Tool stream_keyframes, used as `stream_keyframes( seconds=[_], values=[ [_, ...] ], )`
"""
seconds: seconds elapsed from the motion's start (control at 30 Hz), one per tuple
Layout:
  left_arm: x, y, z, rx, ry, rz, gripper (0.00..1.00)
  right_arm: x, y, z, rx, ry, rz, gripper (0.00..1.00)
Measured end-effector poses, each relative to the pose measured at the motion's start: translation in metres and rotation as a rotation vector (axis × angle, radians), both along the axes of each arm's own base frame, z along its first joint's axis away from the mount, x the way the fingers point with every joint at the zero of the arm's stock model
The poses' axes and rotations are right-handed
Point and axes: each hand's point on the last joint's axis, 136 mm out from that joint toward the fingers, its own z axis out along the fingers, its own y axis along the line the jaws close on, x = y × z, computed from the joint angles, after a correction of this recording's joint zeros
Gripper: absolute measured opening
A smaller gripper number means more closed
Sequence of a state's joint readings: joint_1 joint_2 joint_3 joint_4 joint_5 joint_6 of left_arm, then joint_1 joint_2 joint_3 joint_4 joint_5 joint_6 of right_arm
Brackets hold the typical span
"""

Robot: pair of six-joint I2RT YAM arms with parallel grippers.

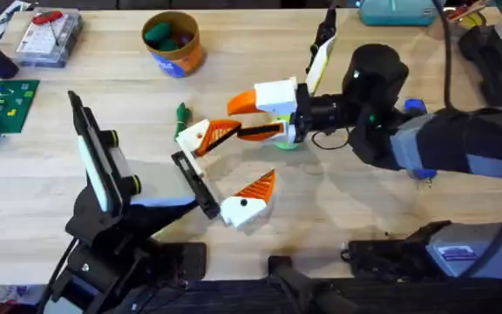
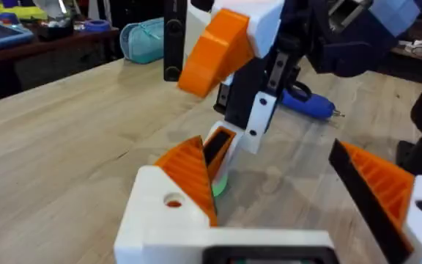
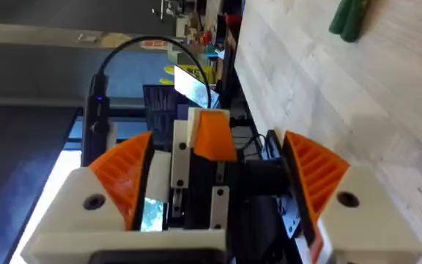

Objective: Pick up the gripper from the table and insert it into the empty holder that is missing its gripper. Then pick up a screw, insert it into the mounting hole, and use the screwdriver to tighten it. Finally, clean up the table by picking up the vegetable and placing it into the bucket.

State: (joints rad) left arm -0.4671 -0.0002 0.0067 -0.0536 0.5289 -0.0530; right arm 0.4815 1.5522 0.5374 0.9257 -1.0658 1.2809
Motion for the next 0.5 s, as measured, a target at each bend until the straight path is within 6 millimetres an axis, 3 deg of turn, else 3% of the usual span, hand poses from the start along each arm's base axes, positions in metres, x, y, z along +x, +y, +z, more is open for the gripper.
stream_keyframes(
  seconds=[0.37,0.5],
  values=[
    [0.0,0.0,0.0,0.0,0.0,0.0,0.99,-0.0025,0.0103,-0.0015,0.046,0.016,0.031,0.959],
    [0.0,0.0,0.0,0.0,0.0,0.0,0.99,-0.0044,0.0102,-0.0013,0.047,0.027,0.041,0.881]
  ],
)
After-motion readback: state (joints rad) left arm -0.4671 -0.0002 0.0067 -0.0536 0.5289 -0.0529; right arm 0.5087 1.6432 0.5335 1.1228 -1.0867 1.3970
